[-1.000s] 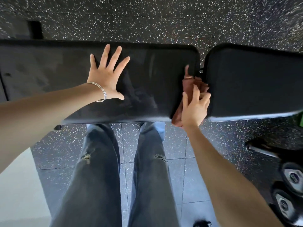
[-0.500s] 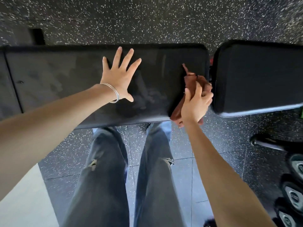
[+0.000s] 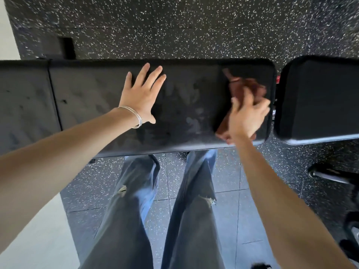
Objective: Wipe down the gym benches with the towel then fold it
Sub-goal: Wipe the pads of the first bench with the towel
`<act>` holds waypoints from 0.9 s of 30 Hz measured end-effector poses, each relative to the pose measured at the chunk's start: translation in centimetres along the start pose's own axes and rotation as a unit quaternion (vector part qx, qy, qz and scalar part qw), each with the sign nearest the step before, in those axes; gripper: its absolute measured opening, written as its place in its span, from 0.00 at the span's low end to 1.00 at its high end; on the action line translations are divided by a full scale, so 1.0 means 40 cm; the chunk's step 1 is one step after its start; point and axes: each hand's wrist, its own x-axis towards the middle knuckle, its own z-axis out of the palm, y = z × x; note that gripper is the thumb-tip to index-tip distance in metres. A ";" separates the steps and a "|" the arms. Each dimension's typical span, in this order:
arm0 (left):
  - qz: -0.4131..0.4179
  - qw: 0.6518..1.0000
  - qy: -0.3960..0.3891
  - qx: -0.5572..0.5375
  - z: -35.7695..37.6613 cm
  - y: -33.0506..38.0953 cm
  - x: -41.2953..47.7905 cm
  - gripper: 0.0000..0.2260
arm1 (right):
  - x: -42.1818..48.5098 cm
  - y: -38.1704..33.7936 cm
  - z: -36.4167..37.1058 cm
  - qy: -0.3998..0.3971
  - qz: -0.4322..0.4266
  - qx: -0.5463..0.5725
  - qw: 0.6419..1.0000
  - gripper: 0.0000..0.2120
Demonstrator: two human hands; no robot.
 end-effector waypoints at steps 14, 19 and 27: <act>0.002 1.000 -0.007 -0.016 0.004 -0.005 -0.004 0.57 | -0.035 -0.091 -0.008 -0.081 -0.151 -0.012 0.985 0.19; -0.005 1.000 0.001 -0.014 0.016 -0.004 0.001 0.58 | 0.118 -0.070 -0.008 -0.025 0.076 0.027 0.996 0.20; -0.018 1.000 0.000 -0.007 0.016 -0.002 -0.003 0.59 | 0.005 -0.247 0.024 -0.118 -0.180 0.004 0.977 0.20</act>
